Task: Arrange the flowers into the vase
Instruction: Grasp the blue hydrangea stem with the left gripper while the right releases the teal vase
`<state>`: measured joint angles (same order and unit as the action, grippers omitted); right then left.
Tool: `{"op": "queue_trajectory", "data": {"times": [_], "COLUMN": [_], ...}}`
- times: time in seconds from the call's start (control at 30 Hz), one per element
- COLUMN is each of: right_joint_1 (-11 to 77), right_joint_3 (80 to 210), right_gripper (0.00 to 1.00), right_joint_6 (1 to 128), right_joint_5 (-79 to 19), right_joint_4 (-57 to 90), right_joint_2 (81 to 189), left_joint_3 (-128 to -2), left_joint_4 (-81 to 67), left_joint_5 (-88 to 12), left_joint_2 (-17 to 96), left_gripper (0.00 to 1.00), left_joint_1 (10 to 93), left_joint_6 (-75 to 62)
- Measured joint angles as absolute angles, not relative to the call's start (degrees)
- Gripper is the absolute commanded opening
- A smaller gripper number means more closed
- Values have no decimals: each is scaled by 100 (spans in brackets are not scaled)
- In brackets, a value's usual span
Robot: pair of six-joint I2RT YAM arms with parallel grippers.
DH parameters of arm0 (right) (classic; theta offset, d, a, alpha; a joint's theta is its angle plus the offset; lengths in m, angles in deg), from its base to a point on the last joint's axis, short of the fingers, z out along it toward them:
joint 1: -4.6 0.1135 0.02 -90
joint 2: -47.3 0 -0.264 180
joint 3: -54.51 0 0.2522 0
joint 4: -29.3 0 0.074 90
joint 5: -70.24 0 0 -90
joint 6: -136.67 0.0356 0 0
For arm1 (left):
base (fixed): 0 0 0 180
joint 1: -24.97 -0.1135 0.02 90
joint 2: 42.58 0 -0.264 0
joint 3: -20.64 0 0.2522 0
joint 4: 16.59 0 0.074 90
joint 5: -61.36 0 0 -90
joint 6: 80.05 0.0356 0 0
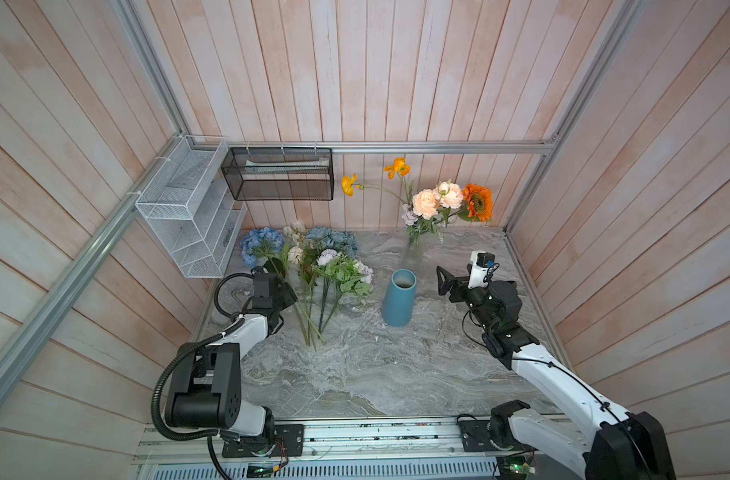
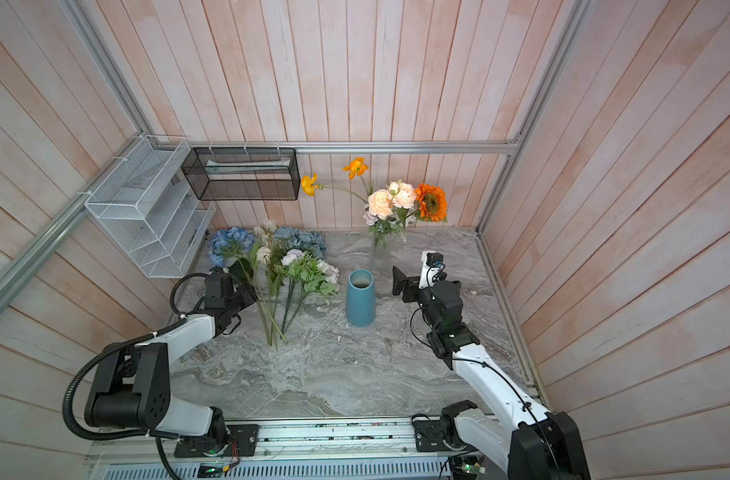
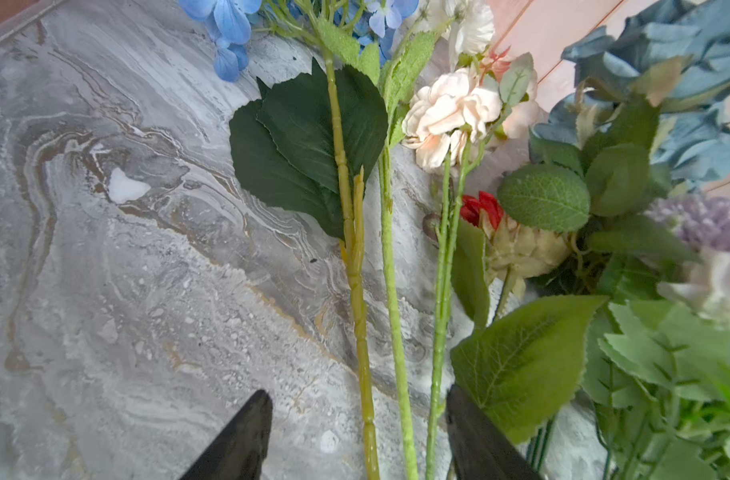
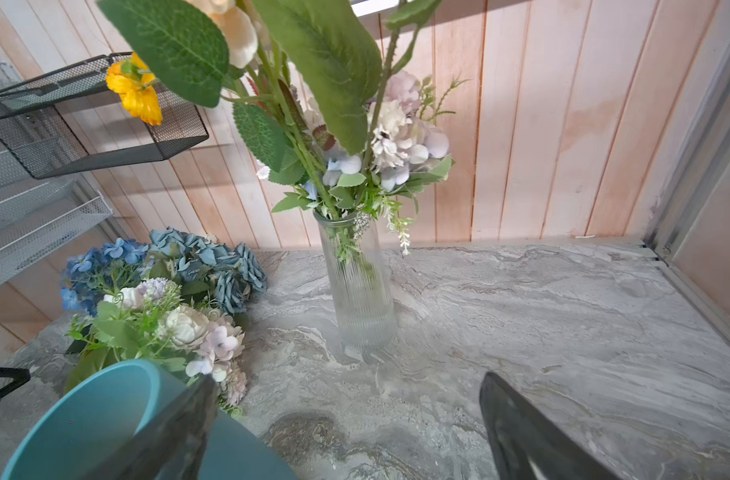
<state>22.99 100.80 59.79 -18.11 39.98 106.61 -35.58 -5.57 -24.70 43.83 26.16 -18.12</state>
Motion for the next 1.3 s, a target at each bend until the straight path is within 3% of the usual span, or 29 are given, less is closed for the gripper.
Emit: {"op": "queue_trajectory", "data": {"times": [0.5,0.9,1.13,1.3], "right_joint_1": [2244,2242,2240,2240], "right_joint_3": [9877,9715,9700,9639], "right_gripper": [98,98,98,98], "right_joint_6": [6132,6130,6121,6095], "right_joint_5": [-1691,-1634,-1516,-1468], "right_joint_4": [4256,4313,4313,4341], "right_joint_2": [10504,10318,10213,10163], "left_joint_3": [-4430,-5331,-5571,-5597], "left_joint_4": [853,1060,1191,1244], "left_joint_5": [-2061,-2153,-2289,-2374], "left_joint_2": [5373,6151,6449,6468], "left_gripper": [68,68,42,28], "left_joint_1": [2671,2681,2681,2681], "left_joint_6": [-1812,-1814,-1801,-1764]}}
